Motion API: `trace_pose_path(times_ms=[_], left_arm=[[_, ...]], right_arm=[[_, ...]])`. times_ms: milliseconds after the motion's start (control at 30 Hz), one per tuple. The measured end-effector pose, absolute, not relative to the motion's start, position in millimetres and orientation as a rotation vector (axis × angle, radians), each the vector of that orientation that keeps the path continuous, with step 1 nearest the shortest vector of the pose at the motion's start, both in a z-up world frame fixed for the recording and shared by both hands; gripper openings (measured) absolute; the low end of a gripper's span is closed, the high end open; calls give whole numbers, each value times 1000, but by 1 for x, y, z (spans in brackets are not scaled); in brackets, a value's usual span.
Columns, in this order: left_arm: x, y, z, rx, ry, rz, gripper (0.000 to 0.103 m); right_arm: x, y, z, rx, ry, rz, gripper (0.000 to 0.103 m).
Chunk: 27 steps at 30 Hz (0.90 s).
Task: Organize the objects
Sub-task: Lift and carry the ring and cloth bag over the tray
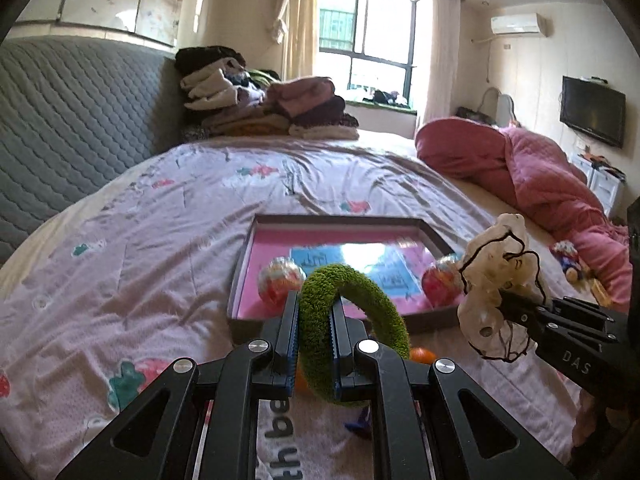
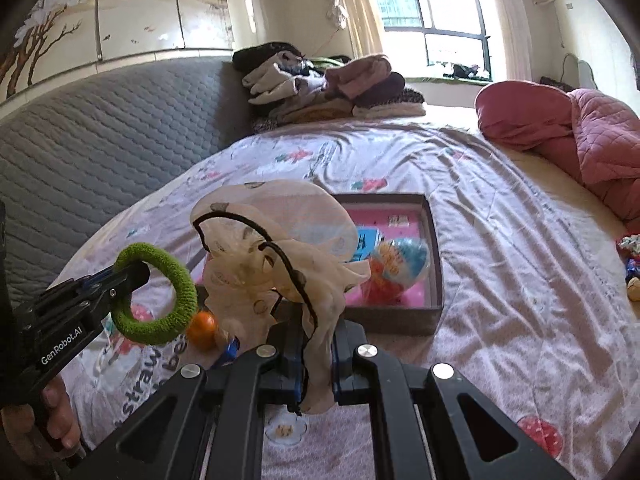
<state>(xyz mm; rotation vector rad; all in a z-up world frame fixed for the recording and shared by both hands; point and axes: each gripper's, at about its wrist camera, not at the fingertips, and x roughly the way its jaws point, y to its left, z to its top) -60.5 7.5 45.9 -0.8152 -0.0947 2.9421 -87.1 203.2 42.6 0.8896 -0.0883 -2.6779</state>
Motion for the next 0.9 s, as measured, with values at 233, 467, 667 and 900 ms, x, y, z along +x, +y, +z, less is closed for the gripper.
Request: trace_pose_path(times_ms=[233,467,667,900], left_arm=[[-80,13,45,-798,-106,2935,12],[-103,18,47,-756,-96,2960,12],[-124,18,45,-765,-130,2930,12],[-153,20,36,-792,-100,2974,12]], right_arm=[[-99,198,49,843,-84,-2713,10],[-113,197,51,812,-83,-2743,10],[-129,193,49,819,-51,-2758,10],[-148,186,43,833,-14,-2766,10]])
